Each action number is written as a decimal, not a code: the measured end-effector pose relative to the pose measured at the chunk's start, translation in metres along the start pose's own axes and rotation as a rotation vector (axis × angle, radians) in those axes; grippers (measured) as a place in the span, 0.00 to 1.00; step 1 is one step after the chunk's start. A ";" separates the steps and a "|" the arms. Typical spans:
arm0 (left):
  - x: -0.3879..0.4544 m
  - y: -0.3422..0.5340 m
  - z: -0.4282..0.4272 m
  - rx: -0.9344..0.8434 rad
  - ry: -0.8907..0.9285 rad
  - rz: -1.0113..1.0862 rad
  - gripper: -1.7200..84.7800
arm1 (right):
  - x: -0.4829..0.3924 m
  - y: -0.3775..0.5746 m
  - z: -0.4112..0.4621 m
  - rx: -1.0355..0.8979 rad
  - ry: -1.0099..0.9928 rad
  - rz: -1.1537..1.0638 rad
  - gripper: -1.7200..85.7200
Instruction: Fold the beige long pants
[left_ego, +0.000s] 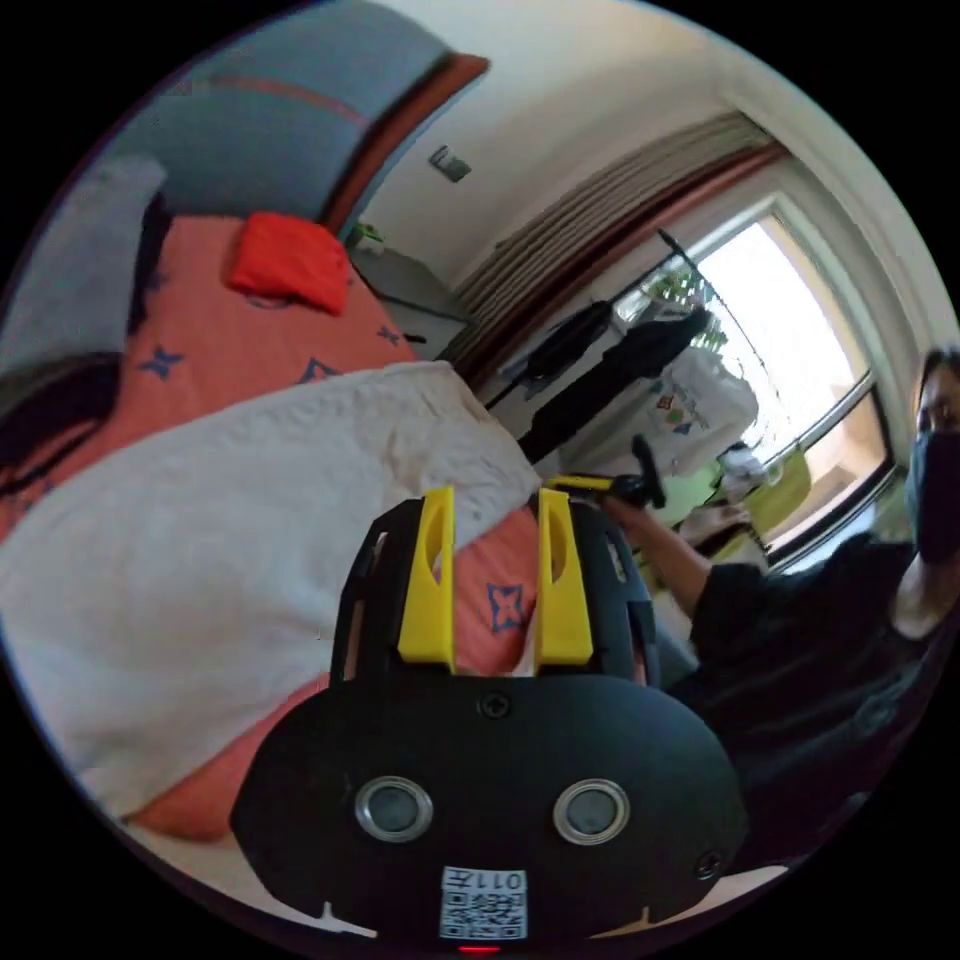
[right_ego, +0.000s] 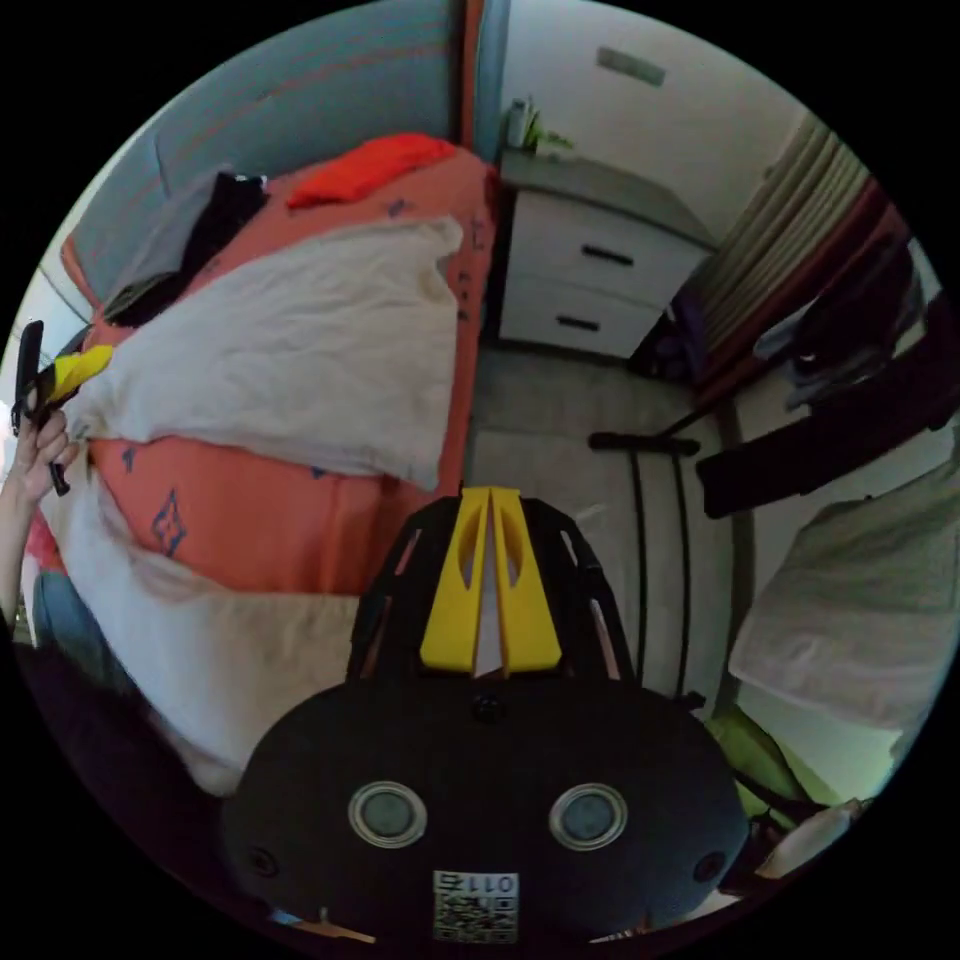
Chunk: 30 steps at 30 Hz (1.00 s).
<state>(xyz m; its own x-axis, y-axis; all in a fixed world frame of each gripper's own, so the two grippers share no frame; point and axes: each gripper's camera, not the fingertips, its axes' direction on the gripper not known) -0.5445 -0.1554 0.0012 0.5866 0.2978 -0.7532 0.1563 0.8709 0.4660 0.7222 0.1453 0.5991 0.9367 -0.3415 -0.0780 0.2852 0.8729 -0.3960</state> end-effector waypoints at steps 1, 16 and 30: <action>0.008 0.013 -0.006 -0.020 -0.052 0.038 0.14 | -0.004 0.007 -0.014 0.005 -0.006 -0.019 0.05; -0.009 0.404 -0.099 -0.006 -0.674 -0.341 0.15 | -0.078 0.098 -0.183 0.066 -0.109 0.058 0.07; -0.121 0.710 -0.010 0.546 -0.613 -0.979 0.25 | -0.326 0.017 -0.195 -0.025 -0.343 -0.232 0.04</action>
<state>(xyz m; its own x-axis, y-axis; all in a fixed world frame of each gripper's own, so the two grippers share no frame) -0.5127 0.4313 0.4187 0.2883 -0.7293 -0.6204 0.9483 0.3072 0.0796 0.3816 0.2036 0.4390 0.8625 -0.3886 0.3242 0.4960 0.7762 -0.3893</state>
